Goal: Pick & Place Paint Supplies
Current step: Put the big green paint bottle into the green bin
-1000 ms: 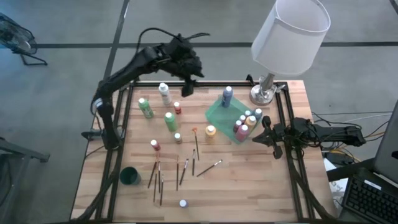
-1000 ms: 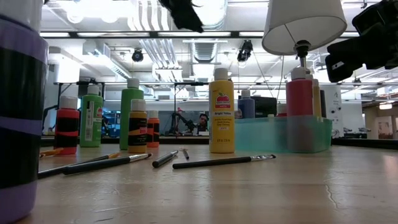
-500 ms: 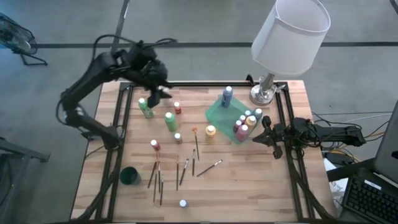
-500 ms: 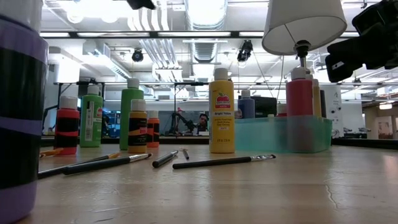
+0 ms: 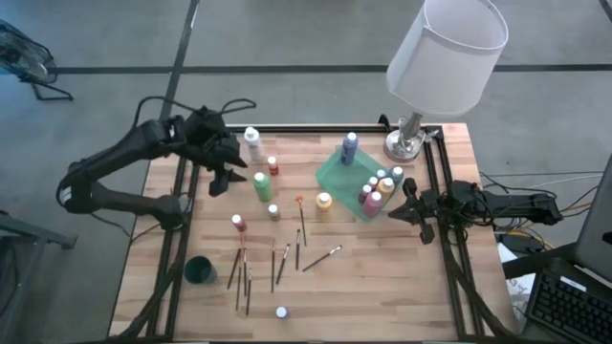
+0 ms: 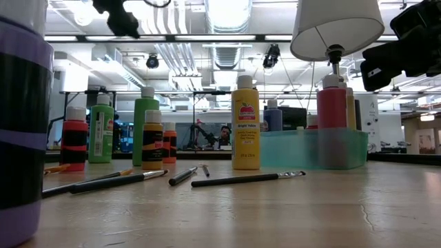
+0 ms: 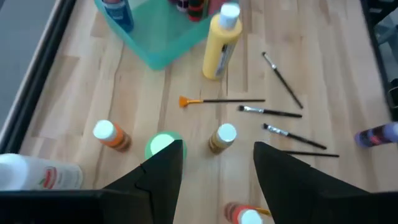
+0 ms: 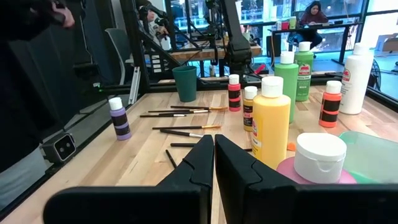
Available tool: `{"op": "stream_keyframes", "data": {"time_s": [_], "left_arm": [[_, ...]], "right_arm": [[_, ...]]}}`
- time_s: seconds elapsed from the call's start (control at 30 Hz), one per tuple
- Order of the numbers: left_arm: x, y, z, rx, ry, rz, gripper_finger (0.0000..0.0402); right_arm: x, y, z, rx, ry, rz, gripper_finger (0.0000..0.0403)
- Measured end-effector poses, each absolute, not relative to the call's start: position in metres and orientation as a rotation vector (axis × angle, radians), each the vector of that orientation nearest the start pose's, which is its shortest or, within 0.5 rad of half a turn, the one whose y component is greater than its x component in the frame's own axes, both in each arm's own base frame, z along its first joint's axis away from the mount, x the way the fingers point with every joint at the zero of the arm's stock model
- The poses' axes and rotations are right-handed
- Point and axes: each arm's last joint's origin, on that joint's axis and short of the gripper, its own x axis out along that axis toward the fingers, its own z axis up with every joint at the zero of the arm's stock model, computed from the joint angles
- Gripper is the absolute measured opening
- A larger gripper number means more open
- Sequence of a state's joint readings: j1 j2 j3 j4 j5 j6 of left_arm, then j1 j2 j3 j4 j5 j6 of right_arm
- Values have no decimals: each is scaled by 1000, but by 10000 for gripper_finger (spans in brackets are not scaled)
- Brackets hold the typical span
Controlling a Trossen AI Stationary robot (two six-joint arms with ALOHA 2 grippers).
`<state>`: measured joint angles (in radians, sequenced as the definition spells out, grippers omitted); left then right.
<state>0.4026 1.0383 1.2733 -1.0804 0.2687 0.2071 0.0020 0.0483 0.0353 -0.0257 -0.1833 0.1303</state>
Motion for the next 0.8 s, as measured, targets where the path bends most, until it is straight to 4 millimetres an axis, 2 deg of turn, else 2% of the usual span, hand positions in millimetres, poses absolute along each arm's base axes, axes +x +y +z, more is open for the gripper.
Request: {"op": "stream_keyframes", "data": {"time_s": [0.23, 0.37, 0.57, 0.8], "left_arm": [[169, 64, 326, -117, 837, 49, 202], [173, 67, 308, -190, 882, 113, 202], [176, 72, 301, -159, 919, 221, 202], [184, 75, 292, -142, 867, 228, 202]], "right_arm": [[98, 5, 169, 133, 51, 182, 13], [98, 5, 169, 134, 51, 182, 13], [98, 5, 169, 133, 51, 182, 13], [98, 5, 169, 133, 50, 182, 13]]}}
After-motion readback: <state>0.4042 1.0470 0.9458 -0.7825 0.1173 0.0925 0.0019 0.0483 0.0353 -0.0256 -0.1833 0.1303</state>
